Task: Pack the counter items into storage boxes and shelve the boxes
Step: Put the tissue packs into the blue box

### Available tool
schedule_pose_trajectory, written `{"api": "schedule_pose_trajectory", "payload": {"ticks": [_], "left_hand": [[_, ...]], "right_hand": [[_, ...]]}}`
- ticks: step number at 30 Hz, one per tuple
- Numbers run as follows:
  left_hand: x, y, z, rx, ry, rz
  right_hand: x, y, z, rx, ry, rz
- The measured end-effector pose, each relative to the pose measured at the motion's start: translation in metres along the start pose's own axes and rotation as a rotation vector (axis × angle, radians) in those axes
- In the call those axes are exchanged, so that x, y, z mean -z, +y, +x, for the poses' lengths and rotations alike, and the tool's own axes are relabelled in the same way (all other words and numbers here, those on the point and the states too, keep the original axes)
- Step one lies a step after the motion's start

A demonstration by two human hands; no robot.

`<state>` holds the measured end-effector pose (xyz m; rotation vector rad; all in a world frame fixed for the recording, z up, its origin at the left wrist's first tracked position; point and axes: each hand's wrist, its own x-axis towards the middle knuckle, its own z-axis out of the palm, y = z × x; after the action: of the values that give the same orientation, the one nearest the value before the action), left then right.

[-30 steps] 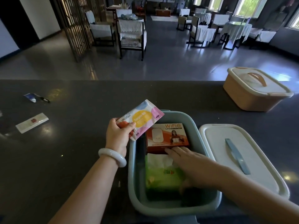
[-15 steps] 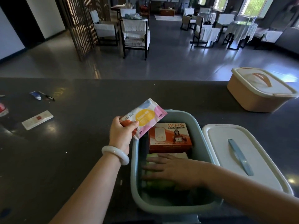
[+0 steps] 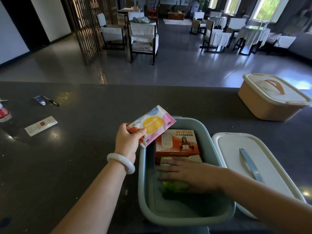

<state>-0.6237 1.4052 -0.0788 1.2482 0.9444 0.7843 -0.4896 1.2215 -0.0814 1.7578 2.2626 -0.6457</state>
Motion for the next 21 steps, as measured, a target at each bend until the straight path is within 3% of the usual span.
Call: {"api": "schedule_pose_trajectory", "payload": {"ticks": [21], "left_hand": [[0.0007, -0.0001, 0.0023, 0.008, -0.002, 0.055]], "right_hand": [[0.0042, 0.0024, -0.0037, -0.032, -0.007, 0.053]]}}
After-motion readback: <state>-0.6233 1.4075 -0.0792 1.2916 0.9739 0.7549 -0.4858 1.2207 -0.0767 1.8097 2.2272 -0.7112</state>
